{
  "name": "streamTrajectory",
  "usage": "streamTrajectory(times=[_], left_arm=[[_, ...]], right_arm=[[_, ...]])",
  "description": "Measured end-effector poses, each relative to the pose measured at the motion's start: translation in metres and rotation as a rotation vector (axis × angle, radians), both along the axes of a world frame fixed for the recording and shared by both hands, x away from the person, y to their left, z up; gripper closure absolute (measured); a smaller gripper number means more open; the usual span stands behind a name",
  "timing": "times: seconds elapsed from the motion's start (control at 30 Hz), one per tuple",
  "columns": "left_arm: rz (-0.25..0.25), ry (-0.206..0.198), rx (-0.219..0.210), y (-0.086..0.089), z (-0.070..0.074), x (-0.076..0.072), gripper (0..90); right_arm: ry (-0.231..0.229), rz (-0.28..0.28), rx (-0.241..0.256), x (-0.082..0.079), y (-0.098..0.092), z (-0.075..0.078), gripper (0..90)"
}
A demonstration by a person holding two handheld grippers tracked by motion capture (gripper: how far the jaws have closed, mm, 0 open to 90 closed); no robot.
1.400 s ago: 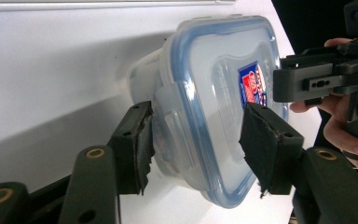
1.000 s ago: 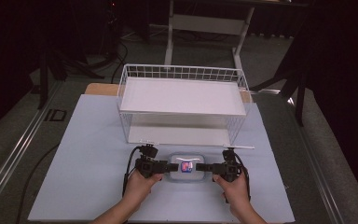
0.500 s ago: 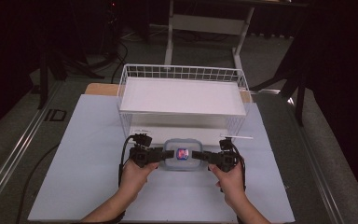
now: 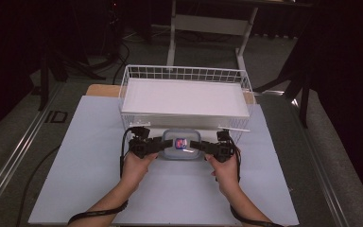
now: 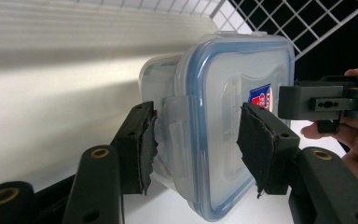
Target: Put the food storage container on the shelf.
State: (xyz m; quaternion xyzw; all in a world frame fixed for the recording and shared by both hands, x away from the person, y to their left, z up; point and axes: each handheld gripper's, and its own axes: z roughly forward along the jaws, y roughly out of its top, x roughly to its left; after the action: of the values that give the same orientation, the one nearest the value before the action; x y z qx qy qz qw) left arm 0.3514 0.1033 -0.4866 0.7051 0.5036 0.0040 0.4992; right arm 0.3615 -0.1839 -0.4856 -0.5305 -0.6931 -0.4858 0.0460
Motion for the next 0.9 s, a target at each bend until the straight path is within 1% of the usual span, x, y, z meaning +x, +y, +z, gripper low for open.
streamTrajectory(times=[0.03, 0.07, 0.1, 0.13, 0.23, 0.27, 0.33, 0.37, 0.4, 0.43, 0.47, 0.53, 0.57, 0.6, 0.67, 0.77, 0.8, 0.83, 0.87, 0.9], left_arm=[[0.009, 0.001, -0.004, 0.001, -0.001, 0.003, 48.1], [0.009, 0.001, -0.004, 0.001, -0.001, 0.003, 48.0], [0.008, 0.003, 0.002, 0.002, -0.004, 0.006, 48.0], [0.013, 0.015, -0.003, 0.002, -0.006, 0.008, 48.0], [0.020, 0.004, 0.003, 0.002, -0.010, 0.010, 47.7], [0.017, 0.006, 0.003, 0.002, -0.011, 0.012, 47.7], [0.021, -0.005, 0.011, 0.002, -0.013, 0.015, 47.5], [0.025, -0.008, 0.011, 0.001, -0.014, 0.016, 47.5], [0.027, -0.011, 0.013, 0.001, -0.015, 0.018, 47.5], [0.030, -0.007, 0.012, 0.001, -0.016, 0.019, 47.4], [0.038, -0.004, 0.009, 0.000, -0.018, 0.020, 47.2], [0.036, 0.003, 0.016, 0.000, -0.021, 0.022, 47.1], [0.044, 0.004, 0.013, -0.001, -0.023, 0.023, 47.1], [0.043, 0.004, 0.011, -0.001, -0.024, 0.023, 46.1], [0.038, -0.014, 0.015, 0.000, -0.025, 0.025, 46.0], [0.041, -0.025, 0.014, -0.001, -0.025, 0.026, 45.0], [0.050, -0.030, 0.000, -0.002, -0.026, 0.028, 44.8], [0.051, -0.038, 0.000, -0.002, -0.026, 0.029, 44.5], [0.051, -0.038, 0.000, -0.002, -0.026, 0.029, 44.3], [0.045, -0.049, 0.005, -0.002, -0.027, 0.031, 44.1]], right_arm=[[-0.004, -0.007, 0.004, 0.004, 0.002, 0.000, 45.2], [-0.005, -0.009, 0.003, 0.006, 0.003, -0.001, 45.2], [-0.008, -0.008, 0.003, 0.007, 0.004, -0.002, 45.2], [-0.005, -0.009, 0.005, 0.009, 0.004, -0.004, 45.2], [-0.001, -0.015, 0.004, 0.013, 0.005, -0.008, 45.2], [0.012, -0.021, 0.010, 0.015, 0.006, -0.011, 45.1], [0.012, -0.026, 0.016, 0.018, 0.006, -0.014, 45.0], [0.038, -0.030, 0.027, 0.019, 0.006, -0.014, 45.0], [0.038, -0.030, 0.027, 0.019, 0.006, -0.014, 45.0], [0.020, -0.030, 0.026, 0.022, 0.006, -0.017, 45.0], [0.003, -0.029, 0.014, 0.025, 0.006, -0.019, 44.9], [0.004, -0.030, 0.013, 0.027, 0.006, -0.020, 44.6], [0.003, -0.029, 0.011, 0.028, 0.007, -0.021, 44.2], [-0.002, -0.035, 0.001, 0.031, 0.009, -0.022, 44.1], [-0.010, -0.036, -0.005, 0.032, 0.009, -0.021, 43.9], [-0.004, -0.049, 0.014, 0.035, 0.009, -0.022, 43.4], [-0.001, -0.056, 0.016, 0.035, 0.009, -0.023, 43.2], [0.001, -0.060, 0.018, 0.036, 0.009, -0.023, 43.0], [0.001, -0.060, 0.018, 0.036, 0.009, -0.023, 43.0], [-0.005, -0.069, 0.015, 0.036, 0.009, -0.024, 41.4]])
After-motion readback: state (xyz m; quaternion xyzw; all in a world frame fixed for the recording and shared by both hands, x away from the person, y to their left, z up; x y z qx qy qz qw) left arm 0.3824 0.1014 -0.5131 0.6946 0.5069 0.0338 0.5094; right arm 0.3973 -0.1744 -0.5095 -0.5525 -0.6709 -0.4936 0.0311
